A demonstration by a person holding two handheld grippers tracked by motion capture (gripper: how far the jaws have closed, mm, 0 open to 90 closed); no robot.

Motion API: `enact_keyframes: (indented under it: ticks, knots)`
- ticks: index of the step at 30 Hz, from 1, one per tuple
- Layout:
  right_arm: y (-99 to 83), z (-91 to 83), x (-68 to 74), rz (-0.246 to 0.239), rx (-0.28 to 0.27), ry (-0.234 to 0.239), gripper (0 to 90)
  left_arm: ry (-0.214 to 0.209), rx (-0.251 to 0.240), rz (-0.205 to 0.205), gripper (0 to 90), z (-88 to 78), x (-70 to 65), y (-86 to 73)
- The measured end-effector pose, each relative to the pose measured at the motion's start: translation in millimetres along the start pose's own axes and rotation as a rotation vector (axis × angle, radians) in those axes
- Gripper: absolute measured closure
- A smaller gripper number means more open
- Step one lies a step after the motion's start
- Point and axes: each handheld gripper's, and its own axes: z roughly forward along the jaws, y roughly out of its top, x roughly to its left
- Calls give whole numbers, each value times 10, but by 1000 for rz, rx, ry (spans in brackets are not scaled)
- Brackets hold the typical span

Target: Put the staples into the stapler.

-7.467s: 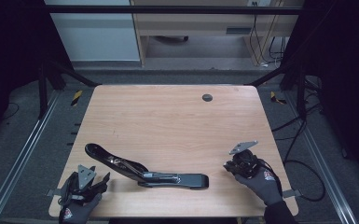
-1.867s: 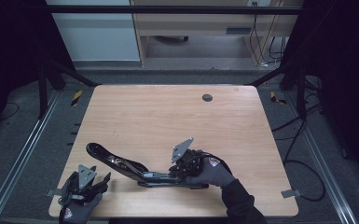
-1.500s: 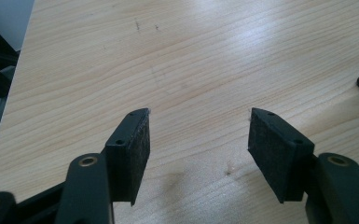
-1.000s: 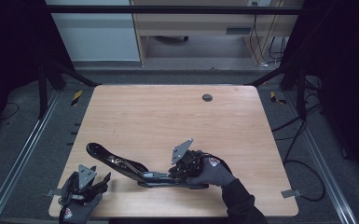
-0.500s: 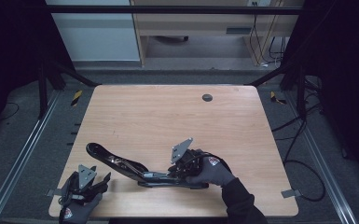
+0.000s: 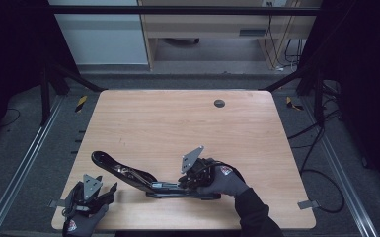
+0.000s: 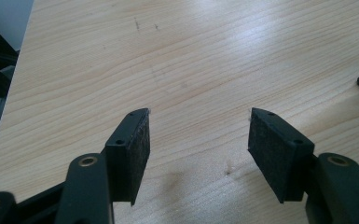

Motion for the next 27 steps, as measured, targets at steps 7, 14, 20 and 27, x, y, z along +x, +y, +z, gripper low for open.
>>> enact_keyframes:
  ticks: [7,14,20,27]
  knots:
    - [-1,14,5,-9,12,-3,781,0,-1,0,385,-2,1,0]
    - [-9,17,8,-5,13,-8,759,0,-3,-2,385,-5,2,1]
    - [-42,-53,8,24,-15,-32,723,-2,-5,-6,385,-7,2,2]
    - [-84,-154,24,99,-81,-115,705,-10,-11,-12,385,-20,12,6]
